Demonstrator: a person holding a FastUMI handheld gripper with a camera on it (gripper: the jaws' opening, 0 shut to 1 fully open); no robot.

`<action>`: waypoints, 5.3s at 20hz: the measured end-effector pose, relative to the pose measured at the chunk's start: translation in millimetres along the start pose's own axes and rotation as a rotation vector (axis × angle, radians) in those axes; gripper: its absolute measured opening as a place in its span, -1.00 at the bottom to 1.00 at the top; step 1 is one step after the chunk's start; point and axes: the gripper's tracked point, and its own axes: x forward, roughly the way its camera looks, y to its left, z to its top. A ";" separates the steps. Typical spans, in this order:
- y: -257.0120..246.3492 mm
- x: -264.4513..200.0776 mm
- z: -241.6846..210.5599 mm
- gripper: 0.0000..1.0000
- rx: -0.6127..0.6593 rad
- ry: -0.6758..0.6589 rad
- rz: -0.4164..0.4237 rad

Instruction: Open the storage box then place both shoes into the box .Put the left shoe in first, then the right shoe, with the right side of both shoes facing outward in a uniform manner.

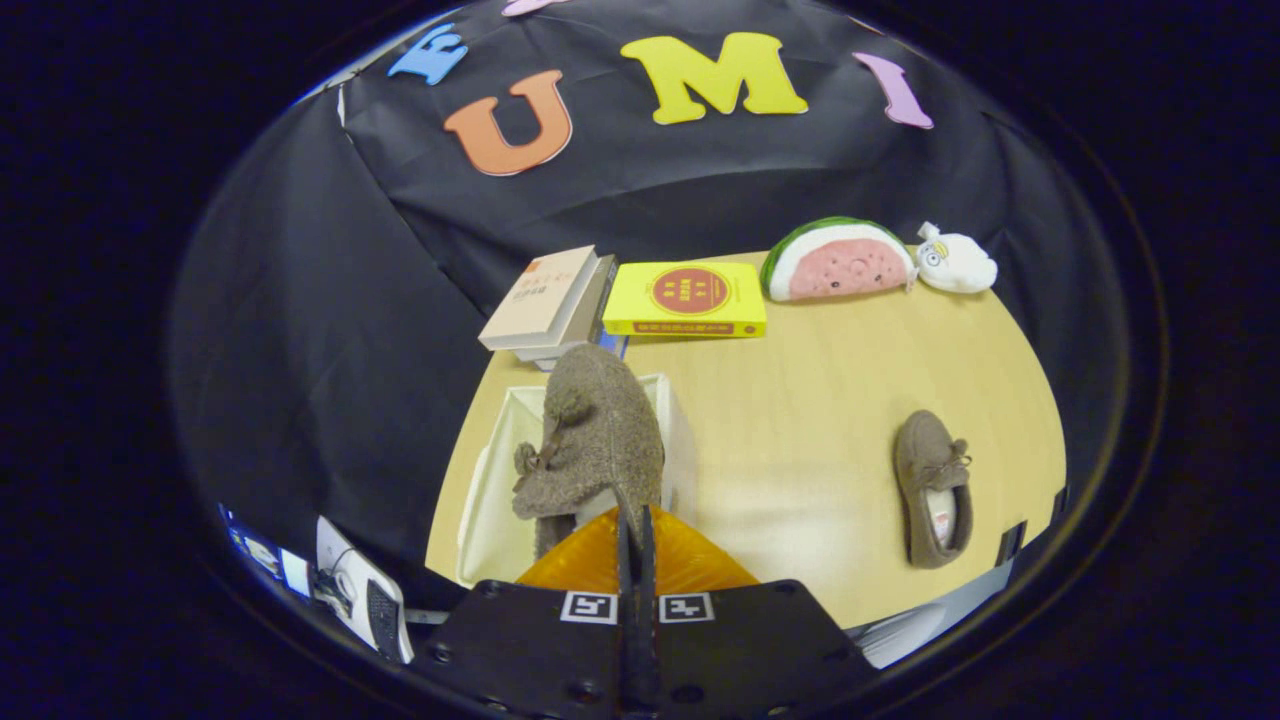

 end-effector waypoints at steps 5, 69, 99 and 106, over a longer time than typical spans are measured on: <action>44.3 51.9 -24.0 -0.99 0.014 0.015 0.006; -420.3 45.1 -66.1 0.61 -0.051 0.216 -0.385; -219.2 -66.2 -14.0 -1.00 0.003 0.016 -0.215; -105.8 -52.8 -10.2 -1.00 -0.019 -0.005 -0.117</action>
